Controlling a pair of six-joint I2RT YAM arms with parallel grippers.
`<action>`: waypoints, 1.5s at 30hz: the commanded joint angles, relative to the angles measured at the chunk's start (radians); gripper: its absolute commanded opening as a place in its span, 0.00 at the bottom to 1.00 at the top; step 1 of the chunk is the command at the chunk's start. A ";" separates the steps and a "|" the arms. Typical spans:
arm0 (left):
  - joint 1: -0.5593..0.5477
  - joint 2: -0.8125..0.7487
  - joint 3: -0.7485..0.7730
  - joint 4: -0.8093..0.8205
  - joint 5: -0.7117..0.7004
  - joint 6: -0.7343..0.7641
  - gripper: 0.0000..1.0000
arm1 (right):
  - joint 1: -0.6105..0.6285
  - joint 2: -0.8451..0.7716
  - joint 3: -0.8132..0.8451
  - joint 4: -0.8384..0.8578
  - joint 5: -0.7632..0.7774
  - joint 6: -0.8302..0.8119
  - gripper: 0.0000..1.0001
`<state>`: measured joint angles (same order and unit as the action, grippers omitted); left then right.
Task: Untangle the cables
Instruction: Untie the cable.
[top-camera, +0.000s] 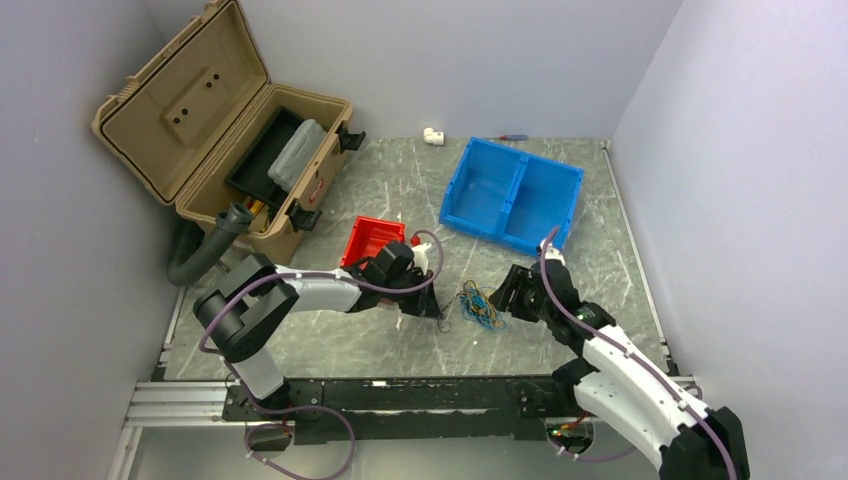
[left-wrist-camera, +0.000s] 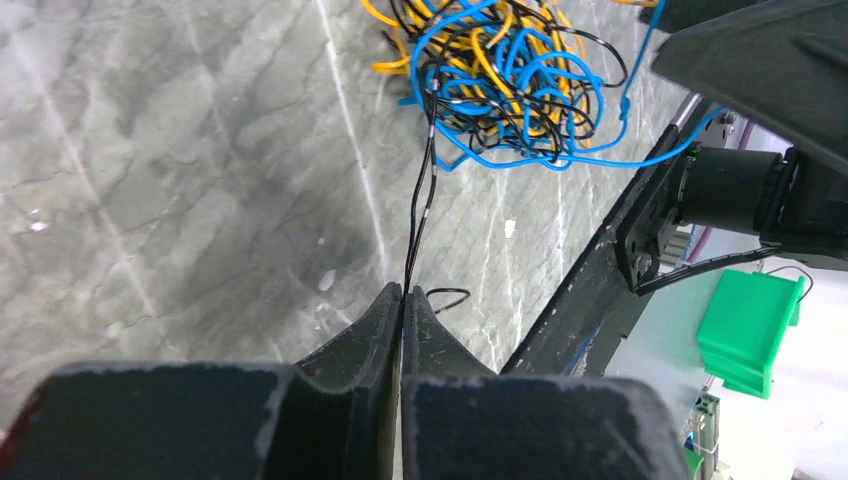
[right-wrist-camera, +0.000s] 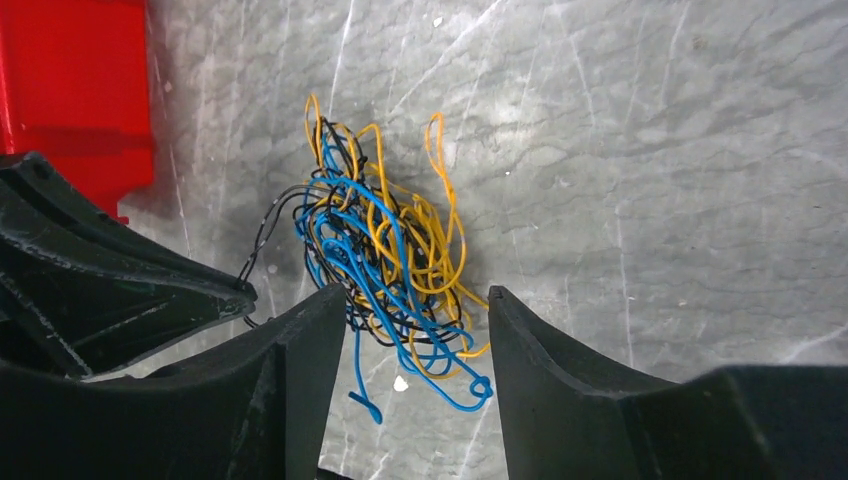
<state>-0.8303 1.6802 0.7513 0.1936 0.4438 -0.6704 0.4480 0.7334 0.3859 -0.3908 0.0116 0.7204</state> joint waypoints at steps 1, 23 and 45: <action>-0.020 -0.027 0.048 0.006 -0.034 0.008 0.13 | -0.002 0.062 0.009 0.108 -0.105 -0.030 0.59; -0.070 0.241 0.291 0.021 -0.049 -0.138 0.50 | -0.002 0.158 -0.086 0.253 -0.228 0.002 0.30; -0.080 0.161 0.378 -0.358 -0.300 0.089 0.00 | -0.002 0.072 -0.029 -0.067 0.256 0.210 0.27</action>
<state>-0.9146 1.9289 1.1133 0.0483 0.3119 -0.7013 0.4492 0.8337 0.3157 -0.3439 0.1017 0.8513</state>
